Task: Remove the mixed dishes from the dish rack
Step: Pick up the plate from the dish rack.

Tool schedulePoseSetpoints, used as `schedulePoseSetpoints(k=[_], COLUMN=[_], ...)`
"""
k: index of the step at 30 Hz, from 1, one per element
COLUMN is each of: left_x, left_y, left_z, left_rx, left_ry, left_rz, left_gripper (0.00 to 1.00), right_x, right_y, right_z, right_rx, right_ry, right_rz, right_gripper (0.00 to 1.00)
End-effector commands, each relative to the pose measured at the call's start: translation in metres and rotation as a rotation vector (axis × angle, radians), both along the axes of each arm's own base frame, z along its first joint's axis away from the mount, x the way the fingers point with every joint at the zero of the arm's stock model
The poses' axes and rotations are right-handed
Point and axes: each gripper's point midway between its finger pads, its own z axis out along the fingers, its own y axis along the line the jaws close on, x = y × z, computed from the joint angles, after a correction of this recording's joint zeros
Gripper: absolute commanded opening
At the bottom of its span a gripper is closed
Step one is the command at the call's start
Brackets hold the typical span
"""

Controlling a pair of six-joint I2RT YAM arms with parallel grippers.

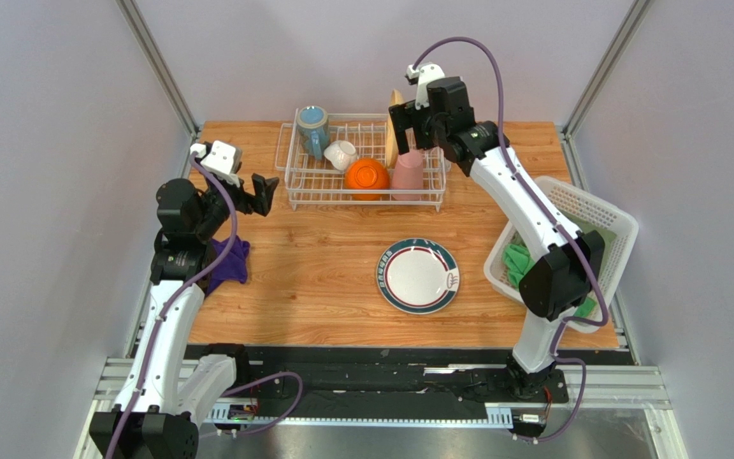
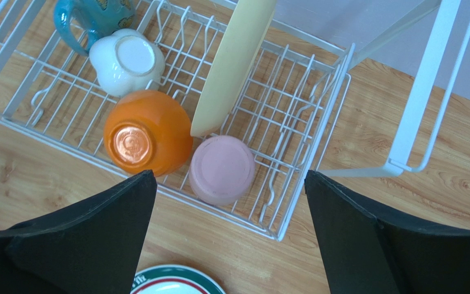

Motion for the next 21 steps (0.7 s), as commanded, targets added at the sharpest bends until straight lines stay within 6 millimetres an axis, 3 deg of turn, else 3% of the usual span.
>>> schedulePoseSetpoints(k=[1, 9, 21], left_x=[0.006, 0.014, 0.02], left_y=[0.004, 0.012, 0.019], left_z=[0.009, 0.004, 0.0], left_rx=[-0.005, -0.002, 0.004], left_ry=[-0.029, -0.033, -0.027], left_rz=[0.024, 0.07, 0.111], left_gripper=[0.95, 0.95, 0.96], right_x=[0.029, 0.059, 0.095], right_y=[0.006, 0.024, 0.044], right_z=[0.027, 0.013, -0.03], right_rx=[0.072, 0.074, 0.085], right_ry=[-0.106, -0.141, -0.129], right_rz=[-0.105, -0.138, -0.15], right_gripper=[0.96, 0.92, 0.88])
